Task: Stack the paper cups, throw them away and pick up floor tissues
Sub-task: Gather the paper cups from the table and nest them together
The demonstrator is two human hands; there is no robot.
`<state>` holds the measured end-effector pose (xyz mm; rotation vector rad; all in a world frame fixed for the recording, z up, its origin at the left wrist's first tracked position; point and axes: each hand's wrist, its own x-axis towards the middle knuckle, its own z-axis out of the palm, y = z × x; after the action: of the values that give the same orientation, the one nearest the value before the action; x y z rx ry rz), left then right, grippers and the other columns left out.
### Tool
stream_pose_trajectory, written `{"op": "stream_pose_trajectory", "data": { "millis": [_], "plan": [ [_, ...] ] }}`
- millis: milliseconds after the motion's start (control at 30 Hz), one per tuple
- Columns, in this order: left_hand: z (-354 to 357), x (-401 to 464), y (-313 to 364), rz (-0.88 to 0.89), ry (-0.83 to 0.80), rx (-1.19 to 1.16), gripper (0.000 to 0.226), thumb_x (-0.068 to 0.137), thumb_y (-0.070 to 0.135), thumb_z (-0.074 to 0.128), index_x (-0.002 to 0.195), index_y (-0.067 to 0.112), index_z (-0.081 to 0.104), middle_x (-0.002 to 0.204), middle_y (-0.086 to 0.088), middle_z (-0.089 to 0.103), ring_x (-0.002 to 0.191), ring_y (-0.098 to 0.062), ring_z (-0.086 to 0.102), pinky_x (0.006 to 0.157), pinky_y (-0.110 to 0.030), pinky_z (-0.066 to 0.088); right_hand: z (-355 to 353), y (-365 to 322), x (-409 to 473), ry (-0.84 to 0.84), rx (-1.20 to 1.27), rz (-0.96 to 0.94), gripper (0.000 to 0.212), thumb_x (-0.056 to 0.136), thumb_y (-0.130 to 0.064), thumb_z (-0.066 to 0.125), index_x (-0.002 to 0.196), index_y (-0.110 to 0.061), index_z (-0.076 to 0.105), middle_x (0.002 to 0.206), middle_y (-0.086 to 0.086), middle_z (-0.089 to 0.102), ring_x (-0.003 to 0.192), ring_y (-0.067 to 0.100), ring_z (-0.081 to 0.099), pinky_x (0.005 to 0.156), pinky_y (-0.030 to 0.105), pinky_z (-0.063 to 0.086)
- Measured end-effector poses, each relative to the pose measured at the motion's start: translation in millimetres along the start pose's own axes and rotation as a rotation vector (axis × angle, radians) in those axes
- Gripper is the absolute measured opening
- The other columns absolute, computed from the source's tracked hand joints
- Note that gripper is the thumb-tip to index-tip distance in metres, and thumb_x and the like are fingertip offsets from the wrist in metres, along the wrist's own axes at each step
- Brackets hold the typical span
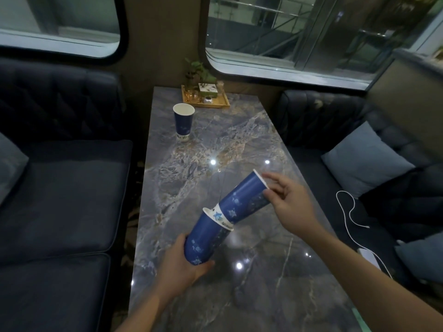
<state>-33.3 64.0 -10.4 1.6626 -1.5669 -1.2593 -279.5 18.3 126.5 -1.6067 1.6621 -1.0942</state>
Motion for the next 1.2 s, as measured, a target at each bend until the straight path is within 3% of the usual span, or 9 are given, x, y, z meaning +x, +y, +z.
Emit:
{"op": "stream_pose_trajectory", "data": {
  "millis": [167, 267, 367, 533, 700, 867, 1033, 1200],
  "plan": [
    [0, -3, 6, 0.024, -0.008, 0.001, 0.066, 0.049, 0.038, 0.090, 0.104, 0.033, 0.056, 0.090, 0.013, 0.071, 0.073, 0.009, 0.065, 0.054, -0.009, 0.042, 22, 4, -14, -0.060, -0.028, 0.065, 0.024, 0.087, -0.004, 0.061, 0.098, -0.023, 0.069, 0.087, -0.007, 0.074, 0.082, 0.001, 0.069, 0.078, 0.023, 0.054],
    [1, -5, 14, 0.052, -0.025, 0.007, 0.066, 0.047, 0.038, 0.089, 0.104, 0.039, 0.055, 0.089, 0.017, 0.071, 0.071, 0.009, 0.065, 0.055, -0.008, 0.044, 50, 6, -31, -0.225, -0.074, 0.042, 0.015, 0.090, -0.011, 0.058, 0.095, -0.011, 0.073, 0.083, 0.004, 0.073, 0.074, 0.003, 0.062, 0.072, 0.023, 0.050],
    [2, -8, 13, 0.080, -0.019, -0.023, 0.065, 0.046, 0.034, 0.088, 0.102, 0.039, 0.056, 0.088, 0.015, 0.072, 0.073, 0.004, 0.068, 0.058, -0.014, 0.049, 72, 8, -45, -0.281, -0.106, 0.051, 0.027, 0.089, -0.025, 0.050, 0.093, -0.011, 0.072, 0.086, 0.009, 0.074, 0.075, 0.007, 0.060, 0.074, 0.032, 0.049],
    [-2, -14, 2, 0.075, -0.010, -0.051, 0.071, 0.047, 0.033, 0.091, 0.109, 0.037, 0.057, 0.095, 0.015, 0.072, 0.079, 0.002, 0.068, 0.062, -0.016, 0.050, 84, 12, -50, -0.287, -0.121, 0.091, 0.029, 0.087, -0.032, 0.047, 0.091, -0.015, 0.070, 0.084, 0.008, 0.072, 0.074, 0.016, 0.062, 0.073, 0.039, 0.050],
    [-5, -16, -5, 0.055, -0.020, -0.055, 0.077, 0.045, 0.039, 0.091, 0.115, 0.036, 0.058, 0.099, 0.014, 0.071, 0.082, -0.003, 0.070, 0.068, -0.022, 0.055, 90, 12, -54, -0.299, -0.173, 0.079, 0.022, 0.093, -0.024, 0.050, 0.090, -0.014, 0.069, 0.079, 0.002, 0.068, 0.070, 0.008, 0.055, 0.068, 0.032, 0.045],
    [-10, -17, -9, 0.021, -0.030, -0.083, 0.078, 0.043, 0.039, 0.091, 0.114, 0.037, 0.058, 0.099, 0.013, 0.072, 0.083, -0.004, 0.070, 0.068, -0.021, 0.054, 96, 10, -53, -0.342, -0.174, 0.067, 0.022, 0.097, -0.020, 0.047, 0.091, -0.010, 0.066, 0.084, 0.010, 0.067, 0.071, 0.011, 0.053, 0.065, 0.028, 0.040],
    [-18, -14, -10, -0.014, -0.006, -0.105, 0.066, 0.044, 0.034, 0.093, 0.098, 0.043, 0.057, 0.095, 0.011, 0.072, 0.080, -0.005, 0.070, 0.066, -0.021, 0.055, 105, 7, -45, -0.387, -0.089, 0.054, 0.023, 0.096, -0.028, 0.044, 0.090, -0.019, 0.064, 0.079, -0.009, 0.062, 0.070, 0.004, 0.053, 0.065, 0.021, 0.042],
    [-25, -6, -13, -0.034, 0.015, -0.112, 0.075, 0.043, 0.033, 0.092, 0.110, 0.038, 0.058, 0.097, 0.013, 0.071, 0.082, -0.005, 0.070, 0.067, -0.020, 0.055, 117, 5, -32, -0.409, -0.054, -0.013, 0.028, 0.094, -0.032, 0.042, 0.091, -0.014, 0.064, 0.082, -0.002, 0.065, 0.073, 0.007, 0.056, 0.068, 0.028, 0.045]
  ]
}}
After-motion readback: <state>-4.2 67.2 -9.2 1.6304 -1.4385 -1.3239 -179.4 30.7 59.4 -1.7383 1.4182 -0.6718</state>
